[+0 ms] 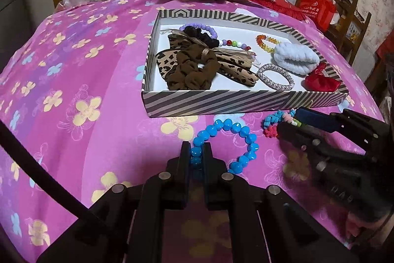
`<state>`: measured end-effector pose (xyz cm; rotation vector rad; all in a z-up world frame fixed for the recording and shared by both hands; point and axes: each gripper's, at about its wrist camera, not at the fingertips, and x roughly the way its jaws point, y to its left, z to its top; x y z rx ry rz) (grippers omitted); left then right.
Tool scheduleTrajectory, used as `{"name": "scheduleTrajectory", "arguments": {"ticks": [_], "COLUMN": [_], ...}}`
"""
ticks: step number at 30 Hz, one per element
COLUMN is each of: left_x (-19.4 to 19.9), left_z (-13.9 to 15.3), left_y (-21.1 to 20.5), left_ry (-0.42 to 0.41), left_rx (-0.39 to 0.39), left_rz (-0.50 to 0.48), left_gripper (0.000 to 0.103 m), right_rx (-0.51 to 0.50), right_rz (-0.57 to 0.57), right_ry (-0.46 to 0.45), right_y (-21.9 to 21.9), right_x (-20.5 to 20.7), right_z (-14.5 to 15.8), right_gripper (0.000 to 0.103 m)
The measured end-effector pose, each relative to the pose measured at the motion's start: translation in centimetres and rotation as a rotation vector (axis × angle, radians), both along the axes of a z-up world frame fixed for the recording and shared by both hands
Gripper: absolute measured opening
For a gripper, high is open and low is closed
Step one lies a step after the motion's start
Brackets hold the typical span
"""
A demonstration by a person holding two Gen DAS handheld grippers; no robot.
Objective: Organize jewelry
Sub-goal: 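Grasp blue bead bracelet with left tool while right tool grasps multicolour bead bracelet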
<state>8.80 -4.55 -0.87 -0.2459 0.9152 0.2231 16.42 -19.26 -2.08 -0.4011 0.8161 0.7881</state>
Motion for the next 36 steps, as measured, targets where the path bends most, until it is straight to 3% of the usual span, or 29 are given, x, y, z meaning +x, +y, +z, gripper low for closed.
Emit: {"name": "scheduleTrajectory", "arguments": {"ticks": [1, 2, 7, 10, 16, 21, 36], "left_x": [0.0, 0.0, -0.1, -0.4, -1.5, -1.8, -1.5], "left_z": [0.0, 0.0, 0.0, 0.1, 2.5, 3.4, 3.3], "left_y": [0.0, 0.1, 0.4, 0.5, -0.8, -0.8, -1.3], "left_ry": [-0.001, -0.004, -0.015, -0.044, -0.185, -0.230, -0.217], "left_rx": [0.000, -0.004, -0.048, -0.135, -0.162, -0.154, -0.110], "left_rz": [0.000, 0.001, -0.007, -0.038, -0.122, -0.128, -0.127], "left_gripper": [0.001, 0.001, 0.000, 0.000, 0.000, 0.000, 0.000], "right_rx": [0.015, 0.029, 0.017, 0.090, 0.230, 0.334, 0.296], "right_rz": [0.011, 0.019, 0.007, -0.014, -0.100, -0.212, -0.265], "right_ry": [0.025, 0.047, 0.023, 0.031, 0.023, 0.029, -0.012], "right_y": [0.0, -0.1, -1.0, -2.7, -7.4, -11.5, -11.0], "right_x": [0.0, -0.1, -0.6, -0.9, -1.9, -2.2, -1.8], "right_z": [0.0, 0.1, 0.3, 1.6, 4.6, 5.8, 5.5], "right_gripper": [0.017, 0.012, 0.011, 0.011, 0.012, 0.012, 0.012]}}
